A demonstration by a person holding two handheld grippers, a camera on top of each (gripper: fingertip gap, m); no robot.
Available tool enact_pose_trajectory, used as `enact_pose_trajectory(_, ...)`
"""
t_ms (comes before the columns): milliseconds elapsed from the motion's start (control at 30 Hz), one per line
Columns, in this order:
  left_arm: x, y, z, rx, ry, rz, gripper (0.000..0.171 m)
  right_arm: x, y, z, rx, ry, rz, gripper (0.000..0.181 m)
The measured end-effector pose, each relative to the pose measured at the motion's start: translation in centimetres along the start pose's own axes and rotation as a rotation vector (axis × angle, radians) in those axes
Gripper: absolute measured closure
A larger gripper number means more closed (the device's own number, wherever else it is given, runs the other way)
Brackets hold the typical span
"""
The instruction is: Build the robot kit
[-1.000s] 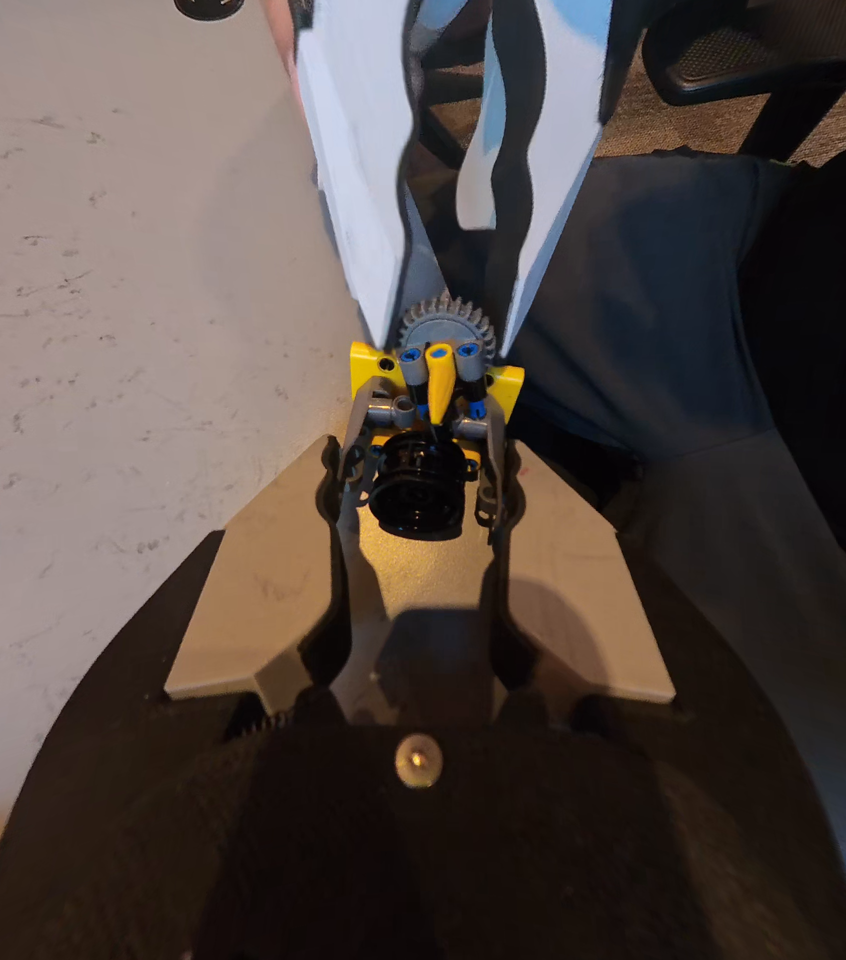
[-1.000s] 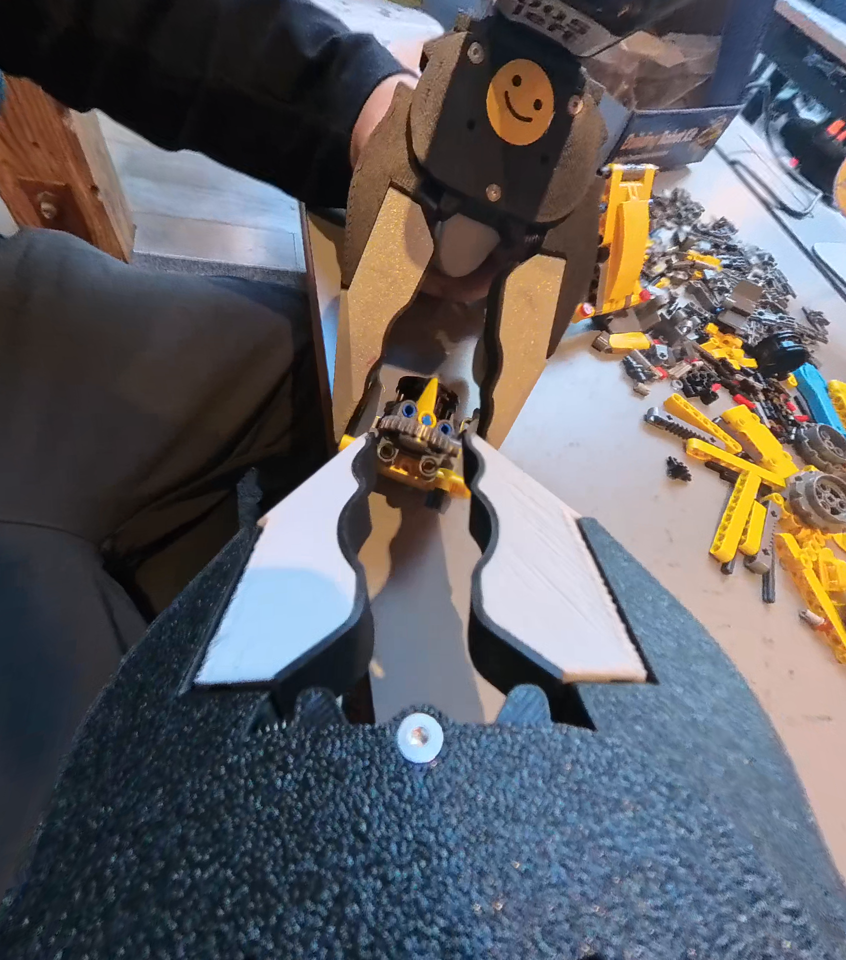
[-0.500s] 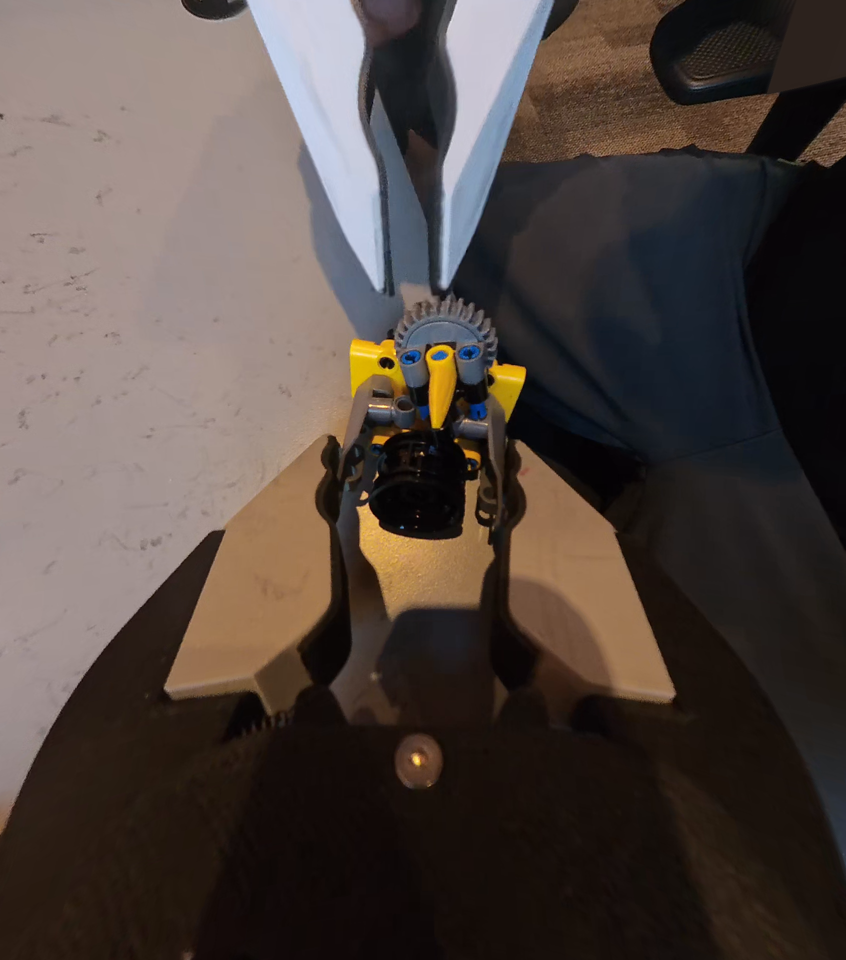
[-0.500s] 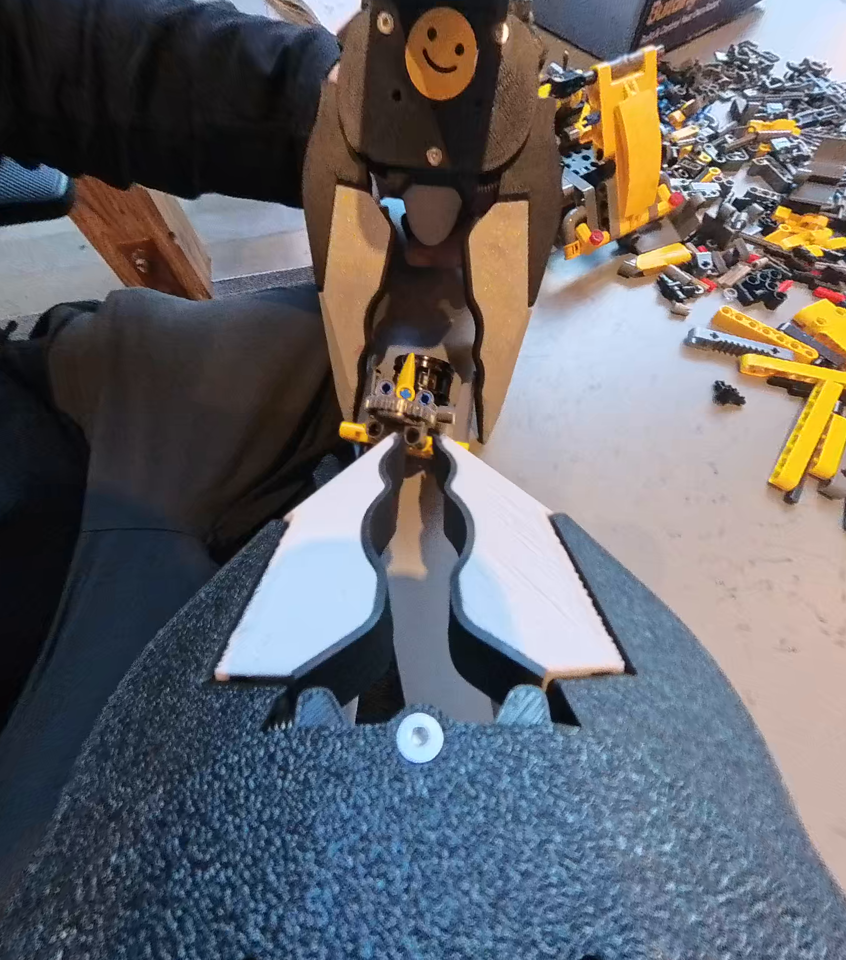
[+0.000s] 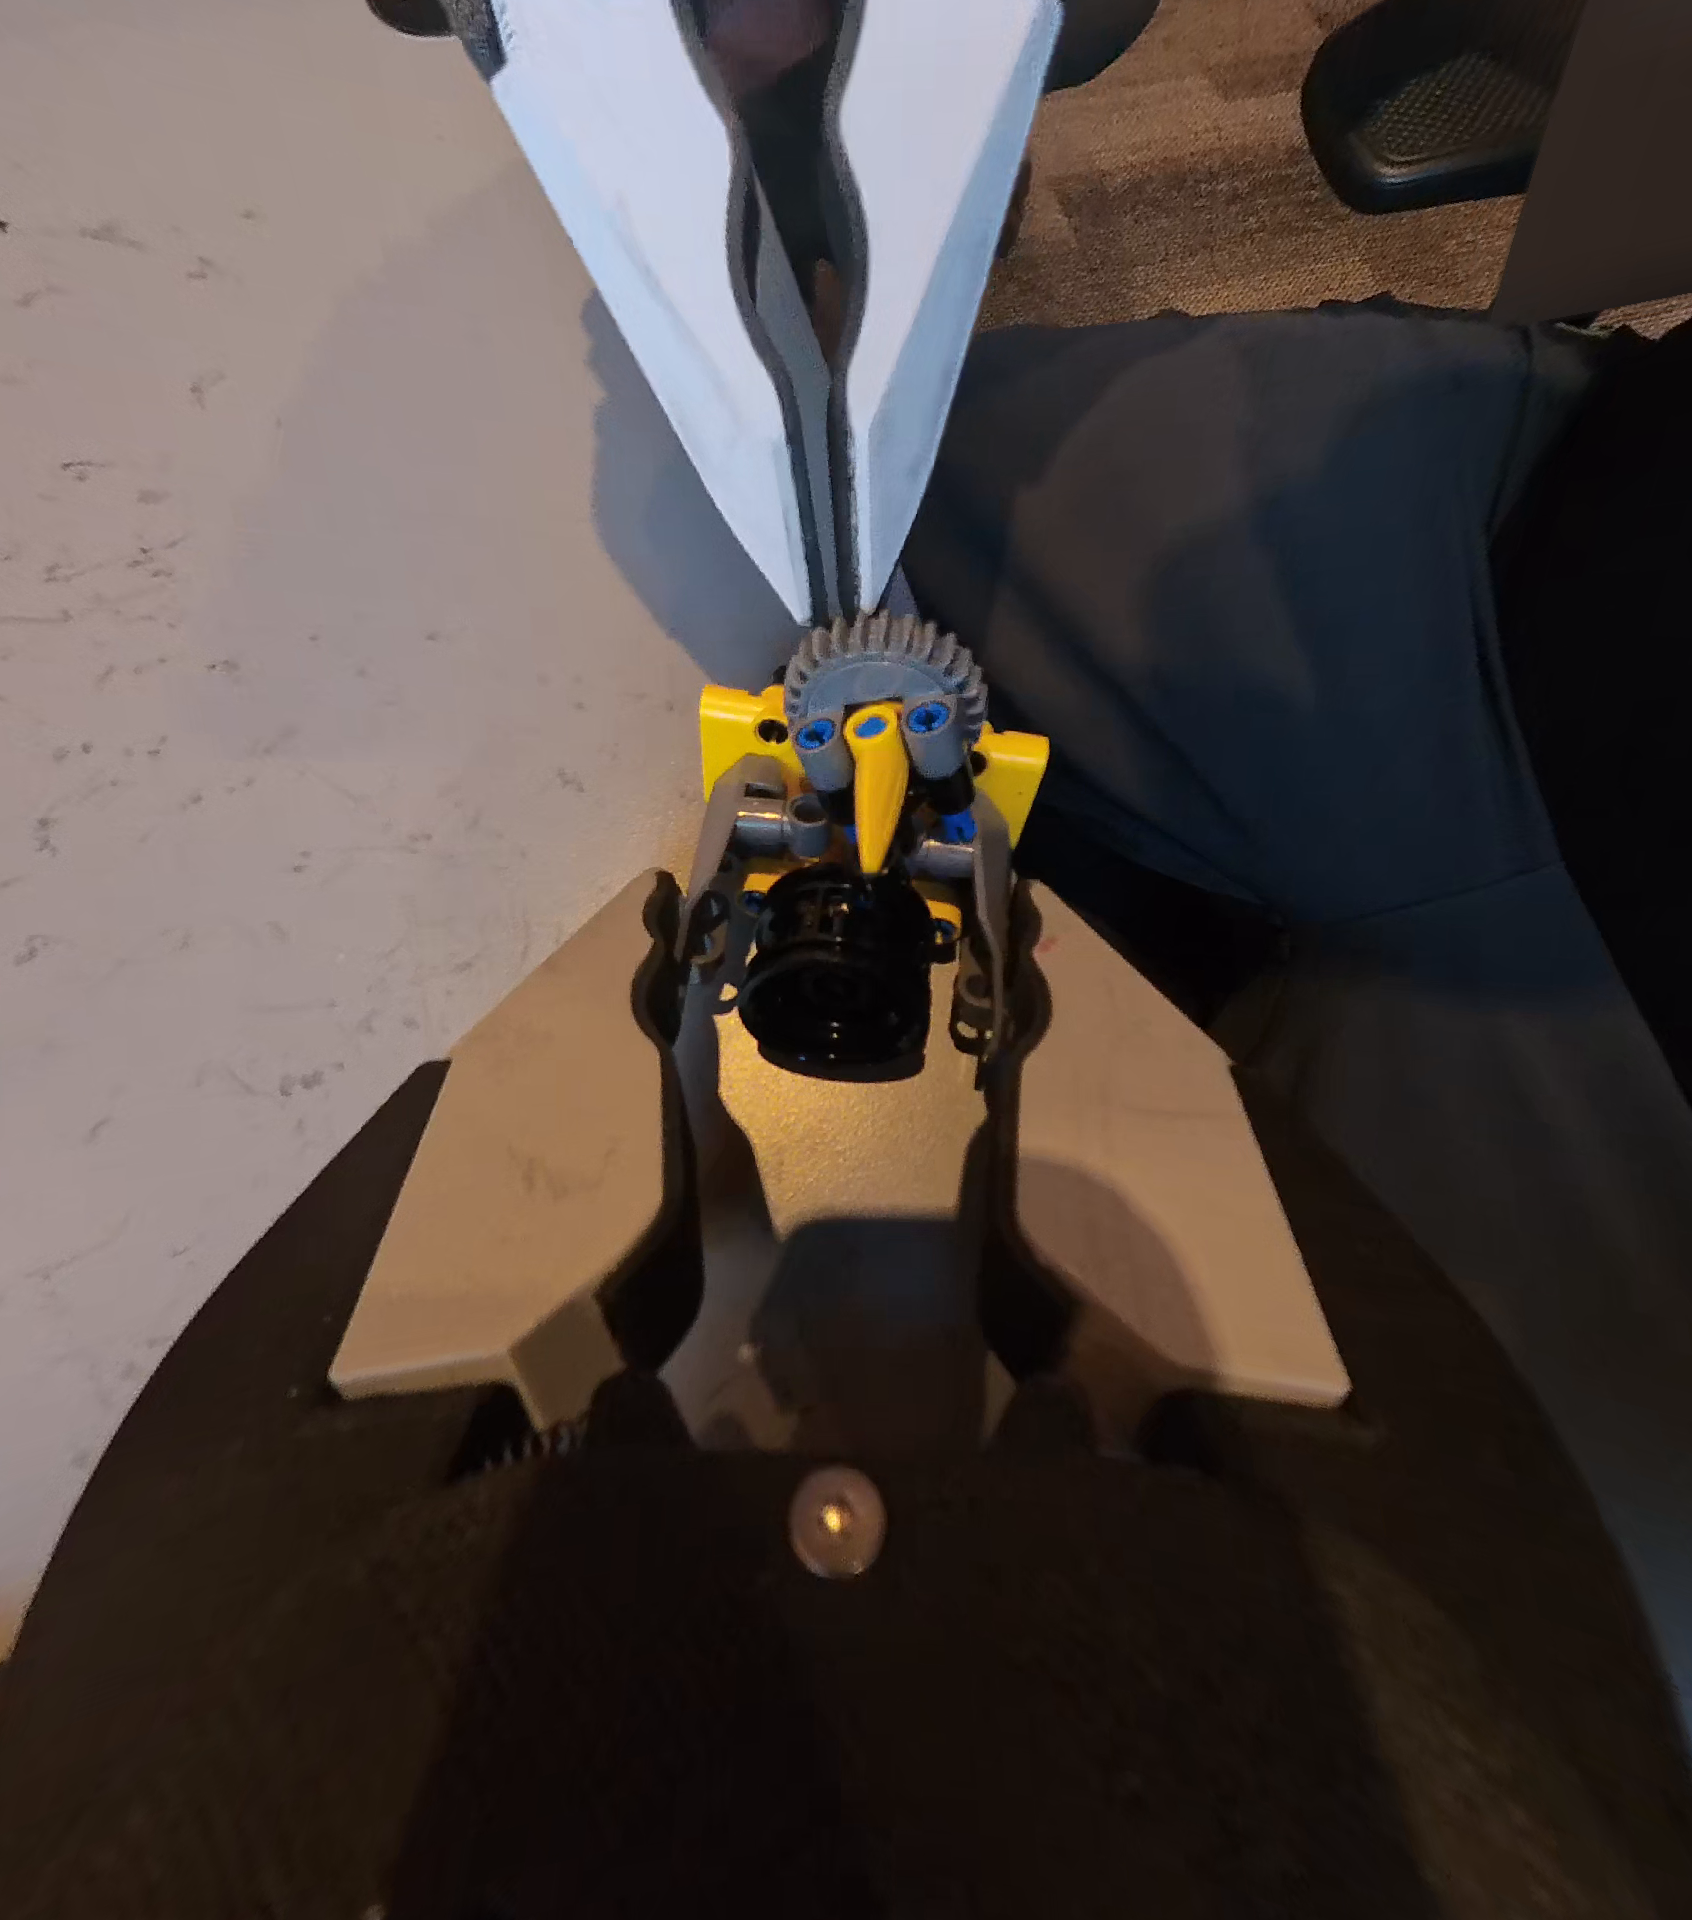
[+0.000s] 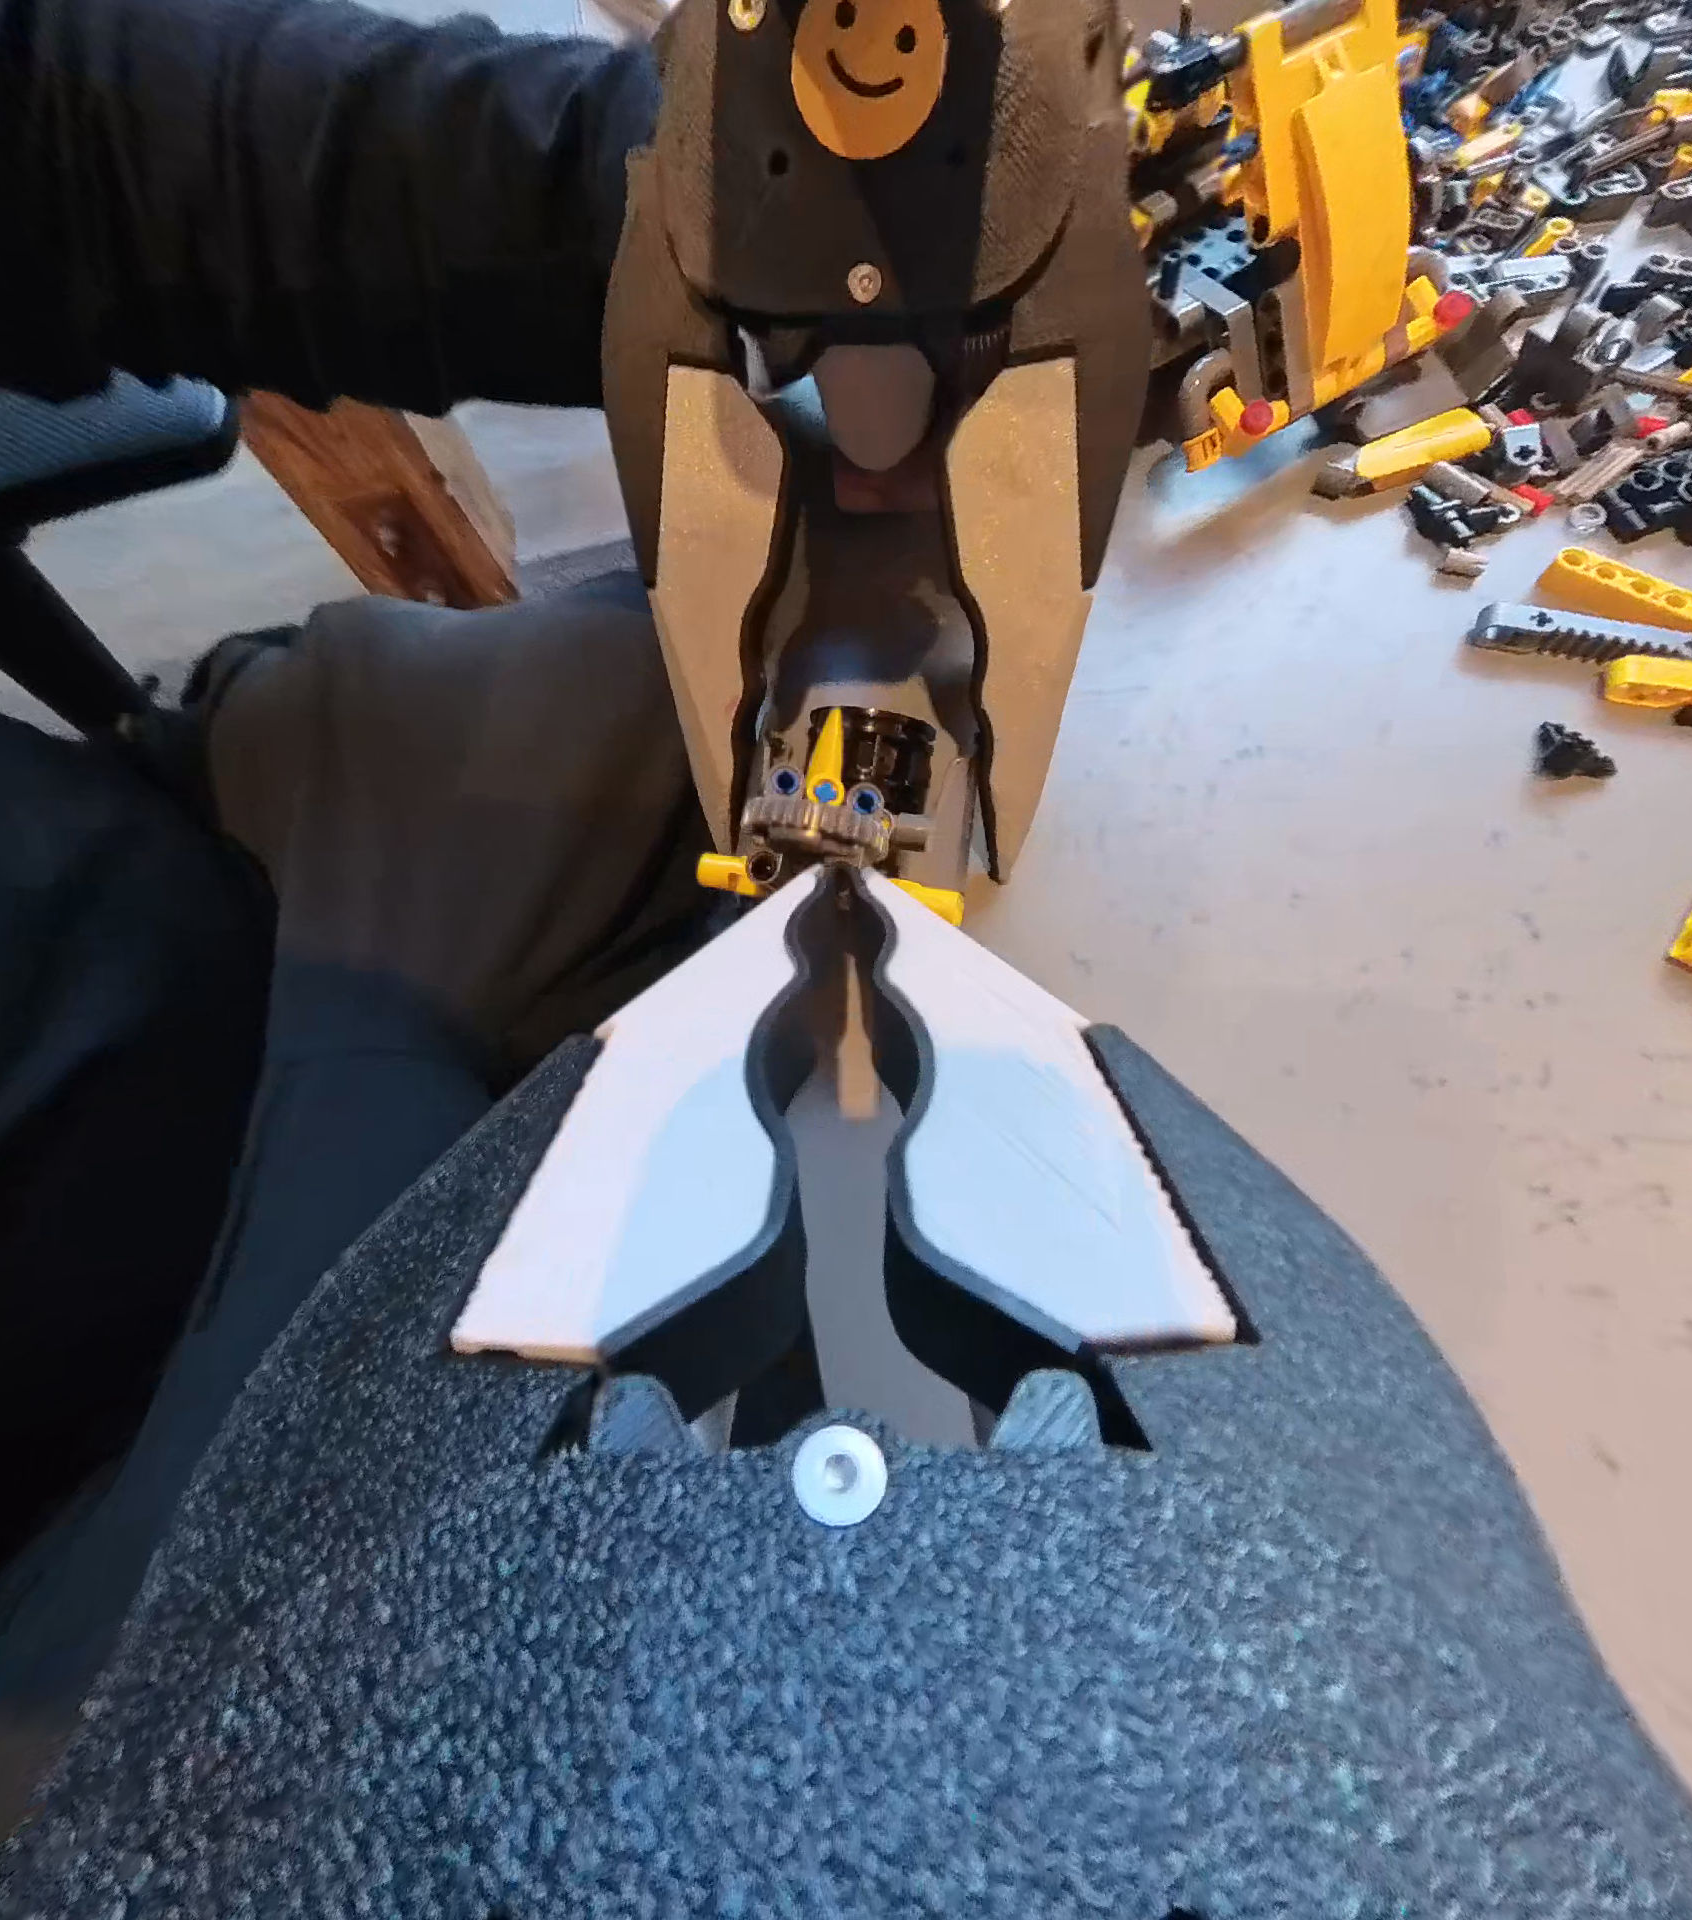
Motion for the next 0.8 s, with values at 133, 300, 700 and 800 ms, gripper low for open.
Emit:
enact_pose_trajectory(133,-0.07,-0.01,0.06,-0.008,0.002,-0.004,0.110,0.03,0.03,0.13,0.043,0.053,-0.002,0.180)
enact_pose_trajectory(300,-0.04,-0.03,0.02,-0.012,0.004,-0.006,0.110,-0.09,0.09,0.03,-0.029,-0.007,0.049,0.181)
enact_pose_trajectory(700,-0.04,-0.02,0.02,-0.007,0.004,-0.009,0.110,-0.02,0.25,0.20,-0.084,-0.122,0.090,0.169)
enact_pose_trajectory(800,-0.04,-0.03,0.02,-0.008,0.004,-0.009,0.110,0.20,0.22,0.02,-0.084,-0.130,0.091,0.169)
Point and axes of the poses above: each gripper's, where its closed fingertips meet, x out along the fingers, z out of its underside, y = z × x across the jaws, the point moved 2 cm from there along -x, back along the fingers, and after that the axes turned 13 degrees about -x, right-handed, at the moved point
